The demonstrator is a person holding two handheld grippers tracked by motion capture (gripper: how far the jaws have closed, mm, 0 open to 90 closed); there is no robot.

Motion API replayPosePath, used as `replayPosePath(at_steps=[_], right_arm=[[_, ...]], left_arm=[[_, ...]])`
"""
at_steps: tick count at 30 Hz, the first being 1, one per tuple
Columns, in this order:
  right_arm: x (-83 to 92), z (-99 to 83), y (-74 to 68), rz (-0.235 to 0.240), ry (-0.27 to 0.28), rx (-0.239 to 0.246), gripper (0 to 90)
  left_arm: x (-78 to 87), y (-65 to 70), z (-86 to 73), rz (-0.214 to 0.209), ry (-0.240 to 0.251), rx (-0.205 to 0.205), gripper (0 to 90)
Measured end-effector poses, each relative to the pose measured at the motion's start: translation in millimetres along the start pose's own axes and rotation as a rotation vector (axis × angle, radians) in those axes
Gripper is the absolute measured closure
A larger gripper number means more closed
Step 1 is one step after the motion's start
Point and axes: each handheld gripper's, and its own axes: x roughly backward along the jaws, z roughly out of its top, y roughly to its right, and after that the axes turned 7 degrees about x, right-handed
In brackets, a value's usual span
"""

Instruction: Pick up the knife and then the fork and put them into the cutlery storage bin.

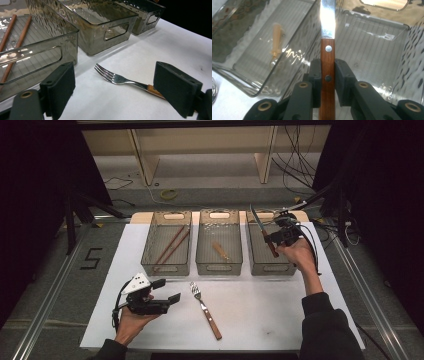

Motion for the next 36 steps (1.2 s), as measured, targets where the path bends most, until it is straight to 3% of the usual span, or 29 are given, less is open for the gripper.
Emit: replayPosePath(at_steps=[24, 32, 36], right_arm=[[-23.8, -1.3, 7.4, 0.005, -0.062, -0.067, 77.3], [-29.9, -1.0, 6.5, 0.002, -0.082, -0.067, 77.0], [-34.4, -1.5, 8.2, 0.009, -0.088, -0.093, 75.0]], left_arm=[[-0.3, 0.1, -0.2, 0.000, 0.000, 0.000, 17.0], [-0.4, 0.3, -0.3, -0.001, -0.001, 0.001, 17.0], [-0.1, 0.3, -0.2, -0.001, -0.001, 0.002, 17.0]])
